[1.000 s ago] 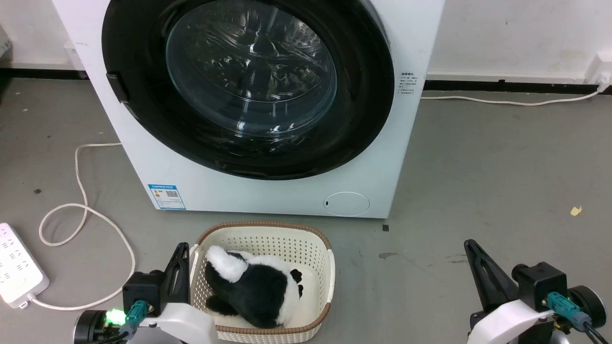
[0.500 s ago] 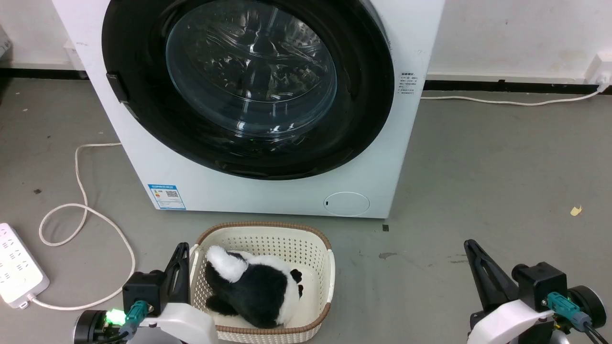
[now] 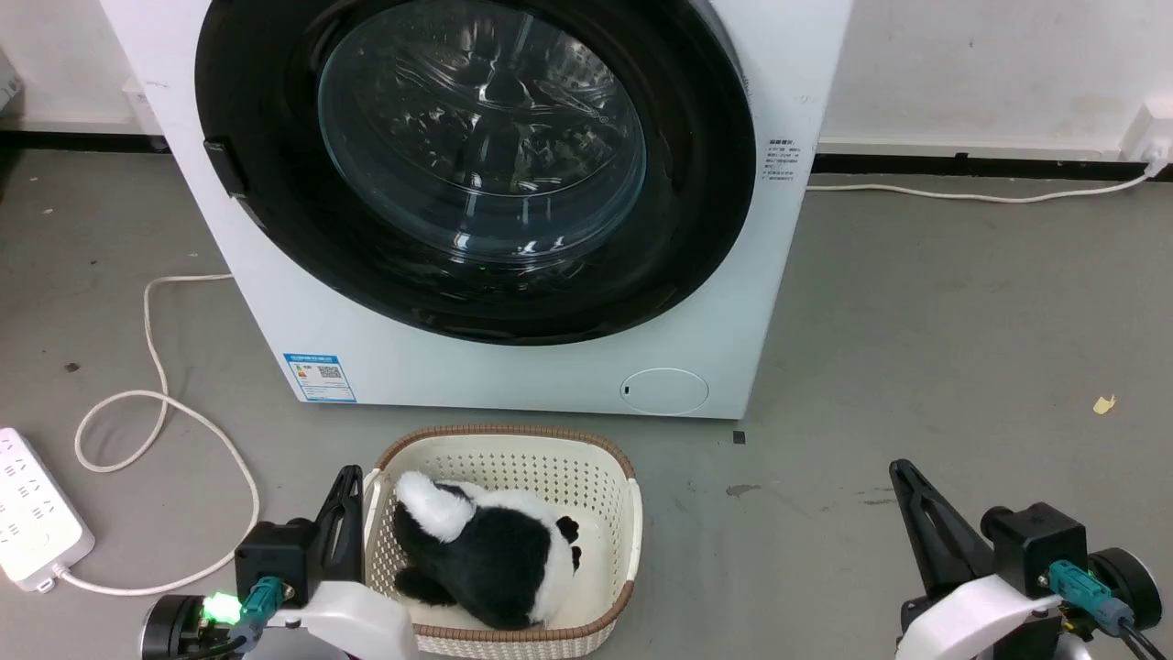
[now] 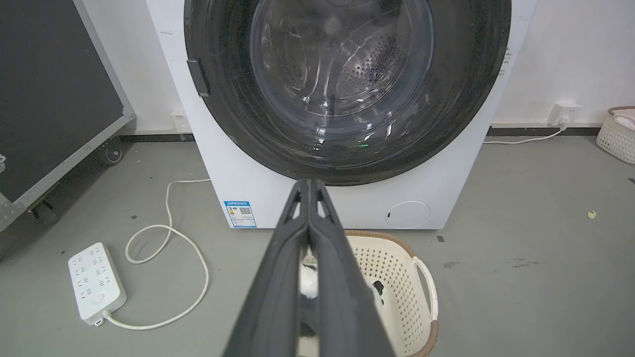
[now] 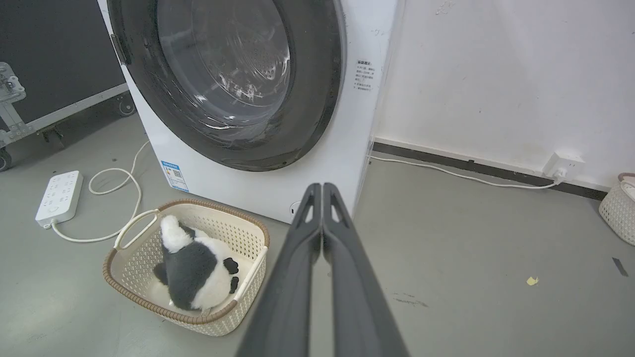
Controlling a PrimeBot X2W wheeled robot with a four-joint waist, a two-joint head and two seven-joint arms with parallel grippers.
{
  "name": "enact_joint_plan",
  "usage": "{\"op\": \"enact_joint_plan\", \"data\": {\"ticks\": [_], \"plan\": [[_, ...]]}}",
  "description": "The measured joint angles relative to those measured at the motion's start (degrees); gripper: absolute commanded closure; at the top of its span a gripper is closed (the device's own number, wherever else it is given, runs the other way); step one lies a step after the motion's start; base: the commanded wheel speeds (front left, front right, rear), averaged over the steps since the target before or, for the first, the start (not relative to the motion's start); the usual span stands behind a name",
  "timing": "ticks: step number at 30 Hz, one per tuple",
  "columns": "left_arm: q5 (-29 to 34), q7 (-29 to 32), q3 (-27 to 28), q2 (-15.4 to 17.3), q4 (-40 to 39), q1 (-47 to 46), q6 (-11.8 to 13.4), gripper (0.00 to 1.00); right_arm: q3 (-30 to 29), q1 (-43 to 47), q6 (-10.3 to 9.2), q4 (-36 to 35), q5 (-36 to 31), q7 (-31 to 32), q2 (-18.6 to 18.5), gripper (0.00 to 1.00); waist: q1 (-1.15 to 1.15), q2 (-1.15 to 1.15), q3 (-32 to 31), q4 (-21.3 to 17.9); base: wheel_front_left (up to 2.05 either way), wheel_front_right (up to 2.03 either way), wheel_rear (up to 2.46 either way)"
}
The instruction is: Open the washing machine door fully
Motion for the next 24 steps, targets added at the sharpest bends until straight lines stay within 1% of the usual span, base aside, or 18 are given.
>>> {"op": "enact_joint_plan", "data": {"ticks": [24], "plan": [[0.0,0.0,0.0,0.0,0.0,0.0,0.0,1.0,0.0,0.0,0.0,0.0,0.0,0.0,0.0,1.0,0.0,0.0,0.0,0.0,0.0,0.0,0.0]]}}
